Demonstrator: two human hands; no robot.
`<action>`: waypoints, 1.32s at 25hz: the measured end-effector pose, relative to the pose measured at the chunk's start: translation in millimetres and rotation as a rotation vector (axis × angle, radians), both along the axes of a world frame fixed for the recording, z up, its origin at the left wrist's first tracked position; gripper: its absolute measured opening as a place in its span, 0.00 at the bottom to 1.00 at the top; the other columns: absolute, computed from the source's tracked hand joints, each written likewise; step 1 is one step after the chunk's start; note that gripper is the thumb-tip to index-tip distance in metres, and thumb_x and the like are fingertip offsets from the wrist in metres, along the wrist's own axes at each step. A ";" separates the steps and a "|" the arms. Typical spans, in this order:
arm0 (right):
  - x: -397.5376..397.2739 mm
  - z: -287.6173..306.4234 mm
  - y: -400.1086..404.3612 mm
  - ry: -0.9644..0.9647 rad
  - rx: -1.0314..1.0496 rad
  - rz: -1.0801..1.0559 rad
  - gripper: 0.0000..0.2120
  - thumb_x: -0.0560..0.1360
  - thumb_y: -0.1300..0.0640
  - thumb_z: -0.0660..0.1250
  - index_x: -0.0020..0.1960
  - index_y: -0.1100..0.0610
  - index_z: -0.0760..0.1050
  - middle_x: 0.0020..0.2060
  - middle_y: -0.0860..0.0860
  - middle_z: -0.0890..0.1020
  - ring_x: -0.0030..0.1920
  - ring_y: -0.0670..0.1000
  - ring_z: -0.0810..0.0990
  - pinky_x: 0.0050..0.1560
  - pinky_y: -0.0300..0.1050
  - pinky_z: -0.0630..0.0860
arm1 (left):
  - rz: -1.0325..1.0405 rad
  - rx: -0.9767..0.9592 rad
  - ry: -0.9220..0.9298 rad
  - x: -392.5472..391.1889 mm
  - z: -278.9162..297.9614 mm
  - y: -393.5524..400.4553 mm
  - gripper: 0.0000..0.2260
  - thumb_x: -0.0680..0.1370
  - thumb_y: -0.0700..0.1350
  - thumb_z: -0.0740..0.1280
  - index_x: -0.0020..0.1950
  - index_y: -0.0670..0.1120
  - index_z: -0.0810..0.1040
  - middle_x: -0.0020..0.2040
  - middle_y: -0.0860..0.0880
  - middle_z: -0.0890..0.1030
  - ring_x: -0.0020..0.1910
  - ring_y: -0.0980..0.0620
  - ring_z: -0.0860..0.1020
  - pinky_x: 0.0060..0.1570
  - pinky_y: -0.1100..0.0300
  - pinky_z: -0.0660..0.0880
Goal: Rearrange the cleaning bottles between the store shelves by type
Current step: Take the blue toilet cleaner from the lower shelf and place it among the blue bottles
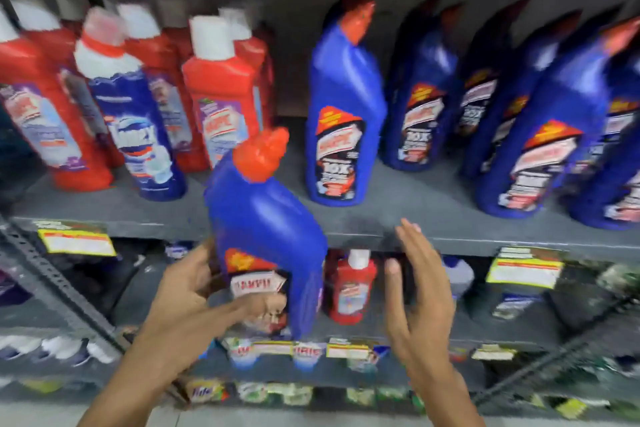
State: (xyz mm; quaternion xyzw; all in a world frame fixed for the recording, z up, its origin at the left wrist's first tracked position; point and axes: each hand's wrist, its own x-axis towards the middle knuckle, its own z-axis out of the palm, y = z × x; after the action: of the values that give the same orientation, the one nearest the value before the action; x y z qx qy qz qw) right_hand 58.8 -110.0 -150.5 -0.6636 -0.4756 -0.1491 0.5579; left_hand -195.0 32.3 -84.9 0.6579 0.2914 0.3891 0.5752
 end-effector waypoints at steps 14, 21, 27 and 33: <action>113.7 30.5 -32.1 -0.241 -0.419 -0.288 0.26 0.84 0.46 0.63 0.74 0.62 0.78 0.73 0.57 0.82 0.76 0.57 0.79 0.80 0.56 0.71 | -0.082 0.097 -0.183 242.3 58.2 -19.6 0.31 0.67 0.39 0.86 0.66 0.53 0.82 0.55 0.55 0.92 0.54 0.58 0.90 0.50 0.66 0.85; 110.0 28.0 -29.8 -0.209 -0.461 -0.314 0.29 0.85 0.43 0.59 0.77 0.61 0.75 0.77 0.56 0.79 0.79 0.55 0.75 0.81 0.57 0.71 | -0.097 0.070 -0.141 267.4 43.3 2.0 0.33 0.69 0.49 0.86 0.71 0.59 0.78 0.61 0.56 0.89 0.59 0.58 0.88 0.52 0.64 0.87; 105.4 27.0 -26.4 -0.181 -0.490 -0.325 0.32 0.85 0.41 0.53 0.79 0.61 0.72 0.79 0.56 0.76 0.81 0.54 0.72 0.84 0.55 0.66 | -0.139 0.090 -0.105 267.3 44.6 9.7 0.31 0.72 0.47 0.84 0.72 0.59 0.77 0.63 0.56 0.89 0.61 0.58 0.87 0.56 0.62 0.86; 103.5 27.0 -24.8 -0.184 -0.490 -0.352 0.33 0.85 0.41 0.52 0.79 0.62 0.72 0.79 0.57 0.76 0.81 0.55 0.73 0.84 0.56 0.66 | -0.116 0.087 -0.110 268.1 42.6 5.5 0.30 0.73 0.46 0.83 0.72 0.57 0.77 0.62 0.57 0.89 0.60 0.60 0.87 0.50 0.68 0.85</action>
State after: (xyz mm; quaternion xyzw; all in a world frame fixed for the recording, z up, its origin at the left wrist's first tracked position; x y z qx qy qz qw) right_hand 162.2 -134.8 -123.5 -0.8341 -0.4236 -0.1840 0.3017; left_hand 73.1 37.8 -42.3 0.6759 0.2035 0.4028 0.5827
